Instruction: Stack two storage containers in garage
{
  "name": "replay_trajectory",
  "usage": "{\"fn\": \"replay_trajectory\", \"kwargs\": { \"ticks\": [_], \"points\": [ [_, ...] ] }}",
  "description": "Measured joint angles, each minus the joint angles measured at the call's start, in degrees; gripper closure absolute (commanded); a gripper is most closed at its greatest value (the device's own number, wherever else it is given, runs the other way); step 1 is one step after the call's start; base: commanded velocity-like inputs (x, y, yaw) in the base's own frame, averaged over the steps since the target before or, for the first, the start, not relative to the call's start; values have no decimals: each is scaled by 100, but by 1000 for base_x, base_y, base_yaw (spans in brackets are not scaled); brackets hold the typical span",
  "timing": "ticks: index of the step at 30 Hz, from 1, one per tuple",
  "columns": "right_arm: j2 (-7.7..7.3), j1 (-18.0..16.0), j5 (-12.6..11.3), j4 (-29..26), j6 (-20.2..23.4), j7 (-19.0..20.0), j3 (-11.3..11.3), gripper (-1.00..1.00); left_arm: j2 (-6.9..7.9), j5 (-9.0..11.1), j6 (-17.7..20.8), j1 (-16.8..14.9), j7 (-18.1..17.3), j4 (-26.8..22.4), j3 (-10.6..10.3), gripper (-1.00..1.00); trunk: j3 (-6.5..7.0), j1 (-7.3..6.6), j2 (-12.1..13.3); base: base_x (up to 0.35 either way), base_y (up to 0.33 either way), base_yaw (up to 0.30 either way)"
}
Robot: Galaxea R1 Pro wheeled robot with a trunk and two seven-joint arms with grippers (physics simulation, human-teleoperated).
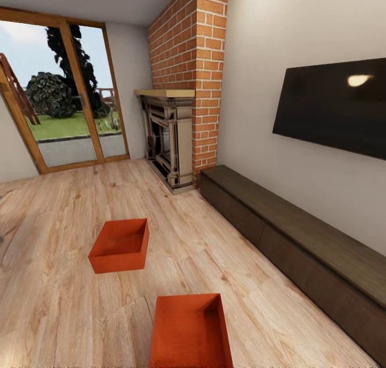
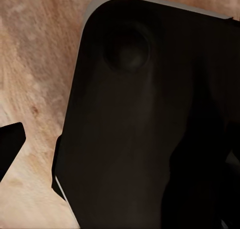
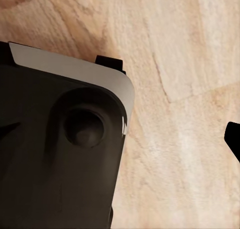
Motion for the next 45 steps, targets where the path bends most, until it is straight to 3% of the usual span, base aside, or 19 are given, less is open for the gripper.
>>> {"fn": "replay_trajectory", "kwargs": {
  "ticks": [45],
  "points": [
    [0,0,3,1,-1,1,9,-100,0,3,0,0,0,0,0,-100,-413,0,0,0,0,0]
  ]
}}
